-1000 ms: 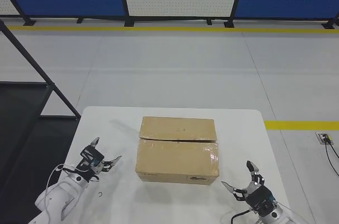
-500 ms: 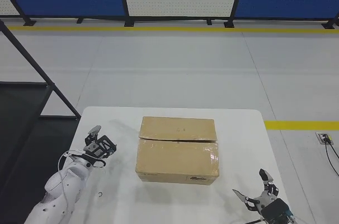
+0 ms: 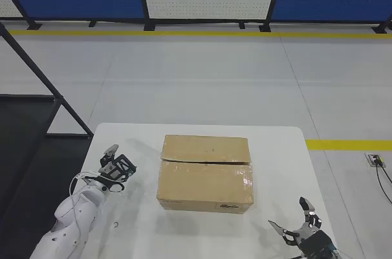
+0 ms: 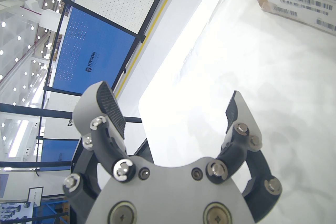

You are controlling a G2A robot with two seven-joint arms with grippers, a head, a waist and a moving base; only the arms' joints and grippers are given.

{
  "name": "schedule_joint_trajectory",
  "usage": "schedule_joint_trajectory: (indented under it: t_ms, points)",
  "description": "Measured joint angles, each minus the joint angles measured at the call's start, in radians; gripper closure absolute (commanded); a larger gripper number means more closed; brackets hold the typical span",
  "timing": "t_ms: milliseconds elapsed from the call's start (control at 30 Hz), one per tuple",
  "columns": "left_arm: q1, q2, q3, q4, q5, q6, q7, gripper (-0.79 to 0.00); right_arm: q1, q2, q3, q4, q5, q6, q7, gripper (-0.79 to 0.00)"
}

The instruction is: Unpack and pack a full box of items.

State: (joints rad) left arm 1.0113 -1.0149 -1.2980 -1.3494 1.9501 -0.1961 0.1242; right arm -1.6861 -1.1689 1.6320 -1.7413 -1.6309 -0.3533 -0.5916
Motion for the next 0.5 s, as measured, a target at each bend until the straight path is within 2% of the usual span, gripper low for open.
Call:
schedule_joint_trajectory:
  t_ms: [100,200,500]
  points:
    - [0.004,-0.003,0.032,-0.044,0.066,0.03,0.006,-0.785,0.0,0.0,0.0,0.0,0.0,0.0,0.0,-0.785]
    - [-0.004,-0.01,0.063,-0.047,0.153,0.075,-0.027,-0.785,0.0,0.0,0.0,0.0,0.0,0.0,0.0,-0.785]
    - [-0.101,-0.035,0.133,0.064,0.204,0.118,-0.007,-0.785,0.0,0.0,0.0,0.0,0.0,0.0,0.0,-0.785]
